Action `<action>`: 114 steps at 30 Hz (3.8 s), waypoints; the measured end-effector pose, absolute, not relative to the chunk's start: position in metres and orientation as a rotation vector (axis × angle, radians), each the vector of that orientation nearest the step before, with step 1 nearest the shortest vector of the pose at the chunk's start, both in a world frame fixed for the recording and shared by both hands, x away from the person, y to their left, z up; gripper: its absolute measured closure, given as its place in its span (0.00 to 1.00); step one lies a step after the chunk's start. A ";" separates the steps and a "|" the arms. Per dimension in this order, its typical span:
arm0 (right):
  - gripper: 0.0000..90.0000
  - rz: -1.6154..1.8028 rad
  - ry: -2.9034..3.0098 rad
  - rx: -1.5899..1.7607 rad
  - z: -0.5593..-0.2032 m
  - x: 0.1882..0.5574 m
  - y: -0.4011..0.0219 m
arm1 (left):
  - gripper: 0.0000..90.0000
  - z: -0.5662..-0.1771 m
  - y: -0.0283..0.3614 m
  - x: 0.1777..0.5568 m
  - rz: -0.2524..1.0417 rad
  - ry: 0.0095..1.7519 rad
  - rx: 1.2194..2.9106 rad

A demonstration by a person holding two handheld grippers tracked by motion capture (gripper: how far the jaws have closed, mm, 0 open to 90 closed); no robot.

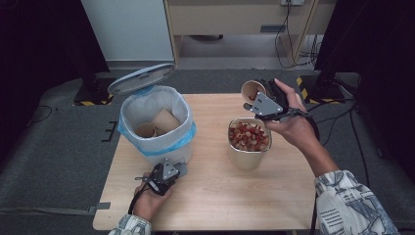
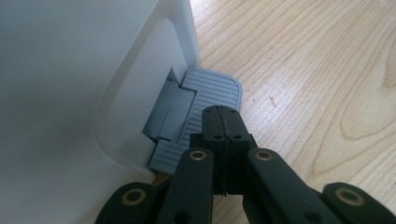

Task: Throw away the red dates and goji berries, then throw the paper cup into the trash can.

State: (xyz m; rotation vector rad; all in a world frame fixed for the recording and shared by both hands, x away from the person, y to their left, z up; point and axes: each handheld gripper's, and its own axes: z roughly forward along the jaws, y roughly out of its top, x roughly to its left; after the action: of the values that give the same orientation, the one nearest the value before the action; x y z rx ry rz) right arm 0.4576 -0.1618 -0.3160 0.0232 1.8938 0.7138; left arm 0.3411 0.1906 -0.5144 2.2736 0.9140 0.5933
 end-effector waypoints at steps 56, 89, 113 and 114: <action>0.33 1.308 2.049 0.417 -0.295 0.478 -0.130 | 1.00 -0.515 0.191 0.341 0.593 0.912 2.273; 0.33 1.512 2.124 0.502 -0.287 0.476 -0.092 | 1.00 -0.515 0.190 0.341 0.597 0.913 2.273; 0.33 1.640 2.173 0.506 -0.274 0.473 -0.054 | 1.00 -0.515 0.191 0.341 0.597 0.915 2.270; 0.33 1.644 2.172 0.509 -0.273 0.473 -0.053 | 1.00 -0.515 0.191 0.341 0.595 0.915 2.267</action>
State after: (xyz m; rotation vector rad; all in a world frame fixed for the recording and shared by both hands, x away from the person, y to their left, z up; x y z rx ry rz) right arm 0.4732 -0.0532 -0.2732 0.5086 2.1720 1.6437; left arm 0.3407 0.1907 -0.5149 2.2668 0.9152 0.5952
